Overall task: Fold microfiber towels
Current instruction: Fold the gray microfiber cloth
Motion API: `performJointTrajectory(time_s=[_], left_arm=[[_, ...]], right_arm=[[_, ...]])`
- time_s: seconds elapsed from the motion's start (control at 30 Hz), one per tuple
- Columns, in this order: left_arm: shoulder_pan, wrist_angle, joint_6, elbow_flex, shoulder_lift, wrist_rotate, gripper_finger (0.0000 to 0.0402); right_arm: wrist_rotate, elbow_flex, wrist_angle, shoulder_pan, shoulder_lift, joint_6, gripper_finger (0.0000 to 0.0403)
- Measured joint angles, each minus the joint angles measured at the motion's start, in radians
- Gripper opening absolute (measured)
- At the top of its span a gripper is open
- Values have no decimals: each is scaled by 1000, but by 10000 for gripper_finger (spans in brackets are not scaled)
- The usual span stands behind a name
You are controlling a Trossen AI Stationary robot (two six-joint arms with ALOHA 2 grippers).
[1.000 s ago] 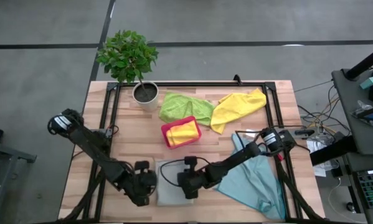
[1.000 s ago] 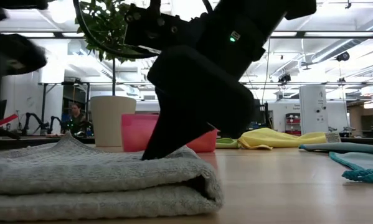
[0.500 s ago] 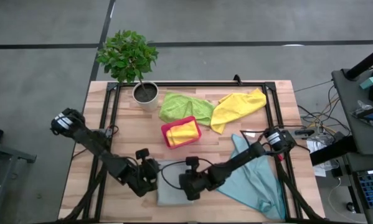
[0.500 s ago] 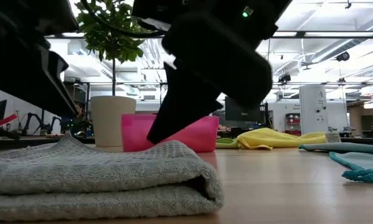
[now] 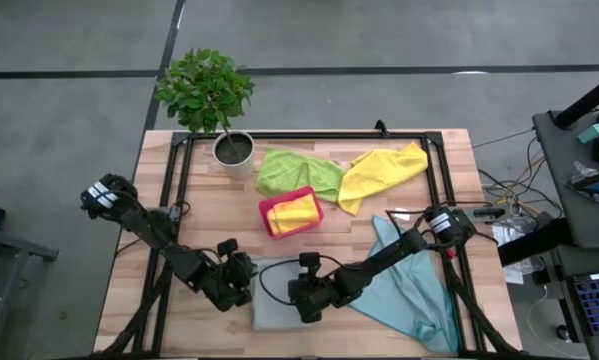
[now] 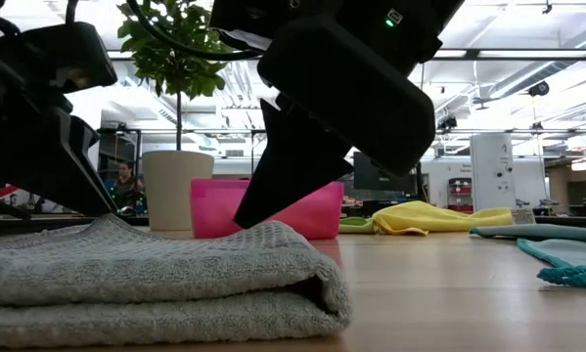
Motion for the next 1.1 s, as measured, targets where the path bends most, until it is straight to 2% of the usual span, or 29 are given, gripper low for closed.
performJointTrajectory(time_s=[0.1, 0.27, 0.47, 0.6, 0.73, 0.9, 1.1], left_arm=[[0, 16, 0, -11, 0, 0, 66], [0, 10, 11, -14, 0, -25, 8], [9, -19, 17, -13, 0, -21, 1], [12, -17, 19, -9, -19, 5, 3], [13, -18, 12, -6, -36, 80, 3], [13, -20, 30, -1, -81, 119, 19], [13, -68, 50, -4, -156, 165, 61]], right_arm=[[0, 0, -1, 0, 0, 0, 9], [0, 0, -9, 2, -2, -8, 9], [-1, -1, -37, 7, -29, -8, 9], [-89, -1, 31, 9, -37, 0, 15], [-223, -1, 116, 15, -37, 19, 46], [-239, 20, 64, 37, -37, 43, 105], [-238, 61, -61, 97, -51, 53, 163]])
